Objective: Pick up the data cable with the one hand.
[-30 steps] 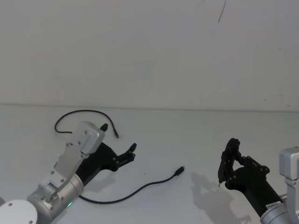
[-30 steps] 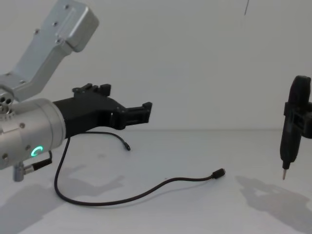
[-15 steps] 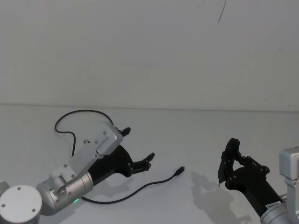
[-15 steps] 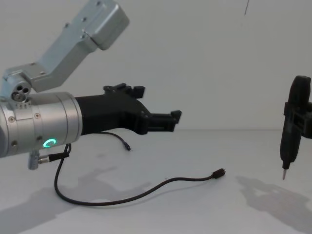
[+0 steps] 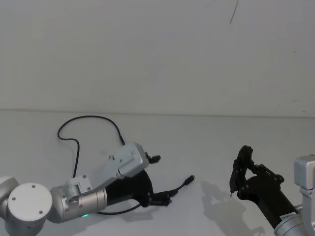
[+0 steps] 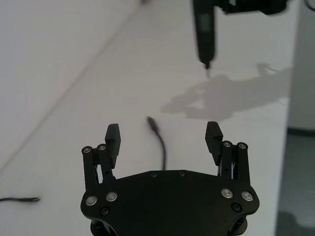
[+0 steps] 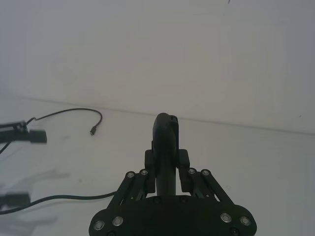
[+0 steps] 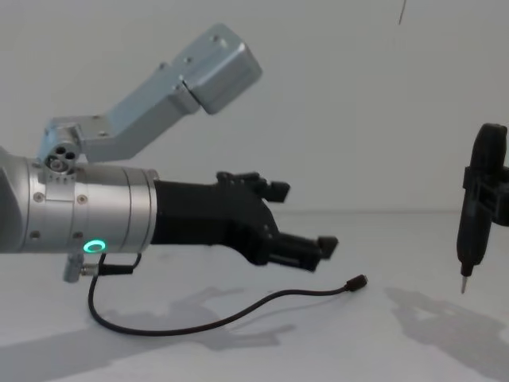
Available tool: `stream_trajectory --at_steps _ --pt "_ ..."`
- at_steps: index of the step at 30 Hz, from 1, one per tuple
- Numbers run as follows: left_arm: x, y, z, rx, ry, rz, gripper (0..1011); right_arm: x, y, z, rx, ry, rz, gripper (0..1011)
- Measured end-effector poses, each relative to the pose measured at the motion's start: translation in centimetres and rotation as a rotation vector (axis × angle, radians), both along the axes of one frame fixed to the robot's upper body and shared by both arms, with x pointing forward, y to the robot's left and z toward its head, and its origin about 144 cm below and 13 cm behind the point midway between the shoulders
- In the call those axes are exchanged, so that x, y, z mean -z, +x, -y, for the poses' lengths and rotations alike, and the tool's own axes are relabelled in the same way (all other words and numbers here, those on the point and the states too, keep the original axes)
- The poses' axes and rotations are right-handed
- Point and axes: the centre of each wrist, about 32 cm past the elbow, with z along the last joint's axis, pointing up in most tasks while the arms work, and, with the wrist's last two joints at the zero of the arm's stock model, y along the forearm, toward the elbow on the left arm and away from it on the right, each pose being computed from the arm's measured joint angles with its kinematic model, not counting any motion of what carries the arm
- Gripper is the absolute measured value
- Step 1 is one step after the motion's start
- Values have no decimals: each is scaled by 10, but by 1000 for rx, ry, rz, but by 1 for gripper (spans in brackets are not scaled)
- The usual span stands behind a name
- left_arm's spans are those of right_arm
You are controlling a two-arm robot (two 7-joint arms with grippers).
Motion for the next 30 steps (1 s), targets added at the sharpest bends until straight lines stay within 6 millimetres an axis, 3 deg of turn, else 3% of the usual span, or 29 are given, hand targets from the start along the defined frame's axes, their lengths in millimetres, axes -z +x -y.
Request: stream_trajectory --at_steps 11,30 --pt "4 5 -3 98 98 -75 1001 0 0 0 0 0 0 269" --pt "11 5 -9 88 117 -113 1001 0 0 0 0 0 0 269"
